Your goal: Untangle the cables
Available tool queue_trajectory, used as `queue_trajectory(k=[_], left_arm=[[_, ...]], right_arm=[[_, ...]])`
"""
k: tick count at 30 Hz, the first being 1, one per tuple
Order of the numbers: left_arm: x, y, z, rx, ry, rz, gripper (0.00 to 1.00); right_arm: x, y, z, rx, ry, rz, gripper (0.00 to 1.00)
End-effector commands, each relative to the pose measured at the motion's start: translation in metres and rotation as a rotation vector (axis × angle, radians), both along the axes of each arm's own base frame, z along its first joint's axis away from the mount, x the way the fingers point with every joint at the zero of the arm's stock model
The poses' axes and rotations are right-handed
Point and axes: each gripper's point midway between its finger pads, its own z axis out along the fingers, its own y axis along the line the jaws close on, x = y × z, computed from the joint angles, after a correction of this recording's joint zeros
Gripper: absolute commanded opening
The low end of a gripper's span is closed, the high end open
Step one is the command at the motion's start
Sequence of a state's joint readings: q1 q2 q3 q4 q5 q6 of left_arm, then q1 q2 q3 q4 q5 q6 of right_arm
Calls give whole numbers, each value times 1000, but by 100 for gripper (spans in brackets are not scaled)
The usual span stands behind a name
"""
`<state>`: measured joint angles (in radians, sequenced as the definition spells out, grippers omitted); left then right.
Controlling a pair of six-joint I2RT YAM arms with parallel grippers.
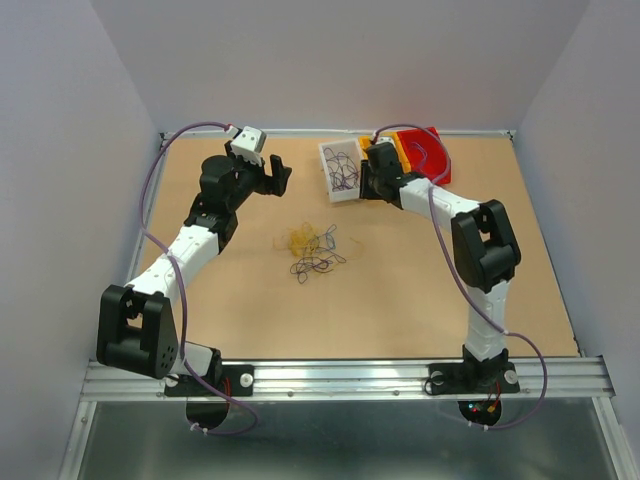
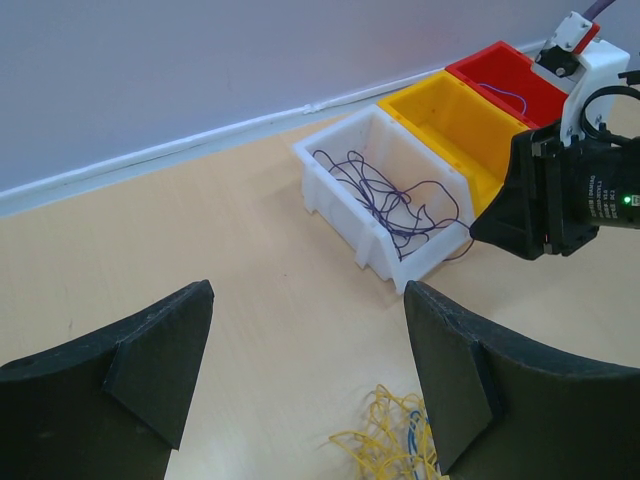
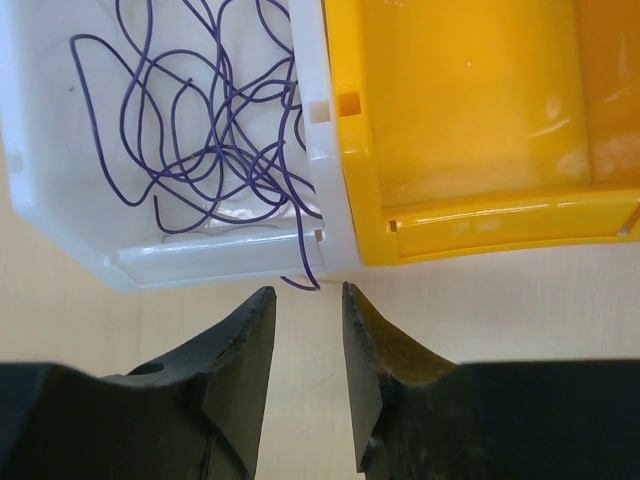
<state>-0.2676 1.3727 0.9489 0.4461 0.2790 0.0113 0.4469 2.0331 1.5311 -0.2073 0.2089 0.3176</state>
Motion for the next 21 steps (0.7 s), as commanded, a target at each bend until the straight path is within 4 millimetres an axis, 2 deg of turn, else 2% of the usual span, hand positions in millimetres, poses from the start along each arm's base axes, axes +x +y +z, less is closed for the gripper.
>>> queue_trajectory(k=[1,7,10,12,15,21], left_arm=[[1,-1,28,-9,-89,0,89],[1,-2,29,-8,-91,0,89],[2,-1,28,-8,-90,0,89],[2,-2,28,-8,-88,-2,89],[1,-1,28,-9,-89,0,89],[2,-2,28,-6,-89,1,89]], right_arm=[[14,12,5,13,-31,11,37],[18,15,-2,9,-19,15,34],[18,17,-1,14,-18,23,21],[18,18,3,21,-25,30,15],[18,22,11,21,-40,52,1],[19,35,34,57,-80,100,0]])
